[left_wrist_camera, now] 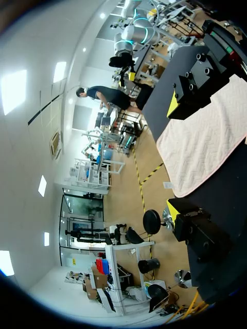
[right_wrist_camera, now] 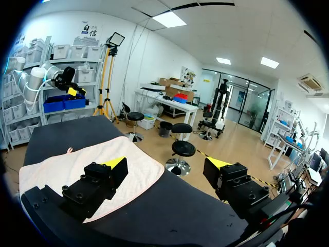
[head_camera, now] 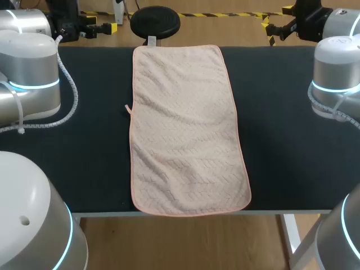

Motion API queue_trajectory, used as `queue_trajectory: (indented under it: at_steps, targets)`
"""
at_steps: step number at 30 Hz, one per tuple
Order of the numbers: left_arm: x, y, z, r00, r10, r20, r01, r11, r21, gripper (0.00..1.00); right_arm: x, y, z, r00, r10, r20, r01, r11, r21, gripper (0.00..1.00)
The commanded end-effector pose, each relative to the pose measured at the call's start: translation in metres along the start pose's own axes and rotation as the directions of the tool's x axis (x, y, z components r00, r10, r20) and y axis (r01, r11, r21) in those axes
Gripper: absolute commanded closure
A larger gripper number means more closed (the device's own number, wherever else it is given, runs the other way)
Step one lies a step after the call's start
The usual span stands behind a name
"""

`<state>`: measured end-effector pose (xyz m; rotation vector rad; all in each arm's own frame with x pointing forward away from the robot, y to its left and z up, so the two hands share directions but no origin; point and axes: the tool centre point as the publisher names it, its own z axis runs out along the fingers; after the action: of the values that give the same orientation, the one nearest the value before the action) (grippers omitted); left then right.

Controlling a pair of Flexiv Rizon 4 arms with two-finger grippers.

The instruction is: Fold the towel

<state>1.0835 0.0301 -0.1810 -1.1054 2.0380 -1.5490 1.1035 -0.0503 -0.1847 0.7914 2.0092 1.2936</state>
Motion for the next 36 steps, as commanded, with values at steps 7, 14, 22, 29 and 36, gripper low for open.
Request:
queue_trajectory:
  at_steps: [7, 14, 22, 29, 36]
  targets:
    - [0.000, 0.001, 0.000, 1.000, 0.000, 0.002, 0.000, 1.000, 0.002, 0.00, 0.000, 0.000, 0.000, 1.000, 0.000, -0.001, 0.000, 1.000, 0.001, 0.00]
    - [0.000, 0.001, 0.000, 1.000, 0.000, 0.002, 0.000, 1.000, 0.002, 0.00, 0.000, 0.000, 0.000, 1.000, 0.000, -0.001, 0.000, 1.000, 0.001, 0.00]
    - [0.000, 0.001, 0.000, 1.000, 0.000, 0.002, 0.000, 1.000, 0.002, 0.00, 0.000, 0.000, 0.000, 1.000, 0.000, -0.001, 0.000, 1.000, 0.001, 0.00]
    - [0.006, -0.001, 0.000, 0.987, 0.161, -0.005, -0.160, 0.980, -0.122, 0.00, 0.006, 0.000, 0.008, 0.990, -0.134, -0.031, 0.137, 0.982, 0.126, 0.00]
    - [0.024, 0.002, 0.000, 0.911, 0.399, -0.104, -0.409, 0.844, -0.347, 0.00, 0.027, 0.005, 0.015, 0.919, -0.342, -0.198, 0.390, 0.866, 0.314, 0.00]
